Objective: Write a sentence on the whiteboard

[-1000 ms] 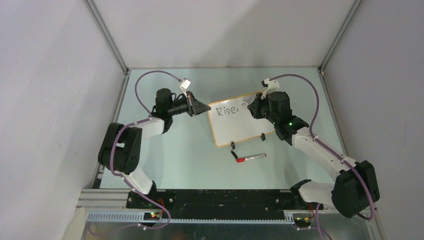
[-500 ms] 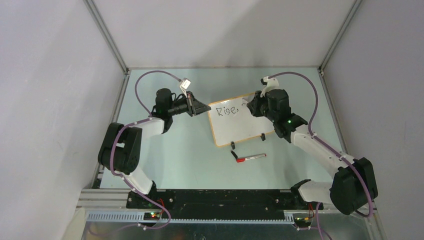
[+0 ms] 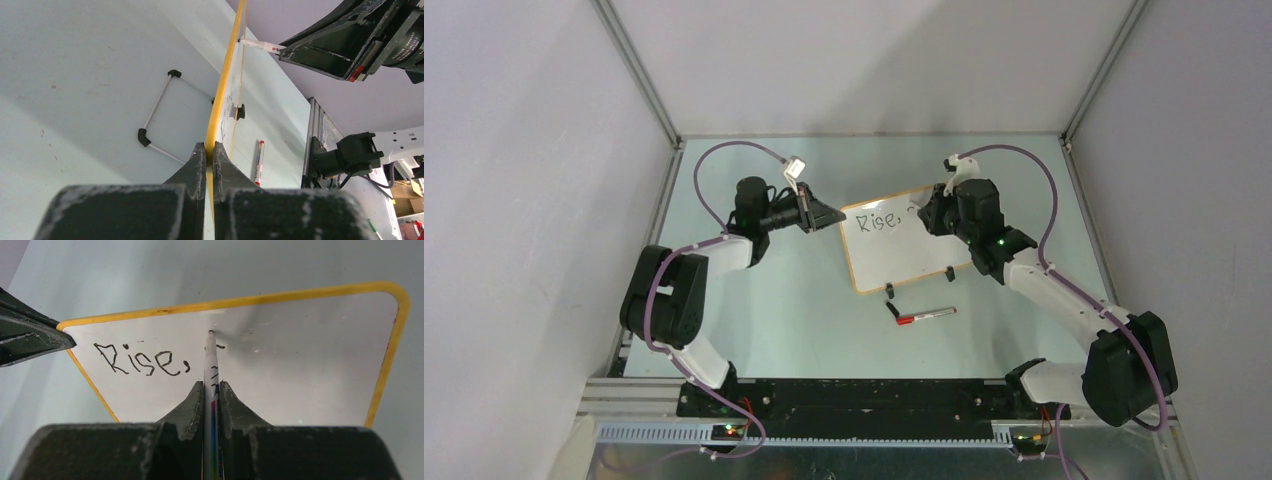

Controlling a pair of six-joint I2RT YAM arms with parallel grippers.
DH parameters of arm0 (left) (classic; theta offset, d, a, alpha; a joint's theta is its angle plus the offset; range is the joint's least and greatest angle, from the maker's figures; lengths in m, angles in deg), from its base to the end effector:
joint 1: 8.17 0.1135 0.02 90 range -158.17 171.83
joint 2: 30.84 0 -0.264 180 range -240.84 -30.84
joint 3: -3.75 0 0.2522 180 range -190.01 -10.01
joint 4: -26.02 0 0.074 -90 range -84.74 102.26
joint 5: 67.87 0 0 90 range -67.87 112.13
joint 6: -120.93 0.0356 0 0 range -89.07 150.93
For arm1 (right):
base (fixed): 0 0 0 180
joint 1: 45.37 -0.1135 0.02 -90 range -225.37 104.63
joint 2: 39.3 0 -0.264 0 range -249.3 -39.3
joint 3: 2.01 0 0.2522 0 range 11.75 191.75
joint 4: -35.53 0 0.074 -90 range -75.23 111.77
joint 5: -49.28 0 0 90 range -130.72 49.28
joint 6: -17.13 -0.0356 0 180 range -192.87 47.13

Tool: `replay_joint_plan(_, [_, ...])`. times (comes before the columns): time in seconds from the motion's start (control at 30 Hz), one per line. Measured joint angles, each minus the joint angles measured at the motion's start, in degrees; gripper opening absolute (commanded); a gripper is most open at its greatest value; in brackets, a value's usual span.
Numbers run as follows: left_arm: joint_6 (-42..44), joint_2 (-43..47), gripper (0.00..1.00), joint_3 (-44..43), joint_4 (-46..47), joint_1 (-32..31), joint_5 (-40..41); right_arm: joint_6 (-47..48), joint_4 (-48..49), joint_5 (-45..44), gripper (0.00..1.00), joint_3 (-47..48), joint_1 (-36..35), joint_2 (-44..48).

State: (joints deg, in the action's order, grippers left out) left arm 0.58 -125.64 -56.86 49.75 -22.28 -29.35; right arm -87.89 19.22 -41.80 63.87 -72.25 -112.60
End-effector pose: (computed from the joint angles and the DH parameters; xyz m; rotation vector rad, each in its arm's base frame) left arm 0.3281 -0.1112 0.2174 0.4469 1.8271 -1.3288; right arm 0.2630 0.1326 0.2897 -0.1957 2.0039 0.4522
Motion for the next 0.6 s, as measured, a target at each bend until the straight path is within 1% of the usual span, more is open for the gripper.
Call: replay_joint_plan(0.6, [0.0,0.0,0.02,0.0,-0.1,0.0,0.0,-0.2,-1.5,0.1,0.00,0.1,0.0,0.0])
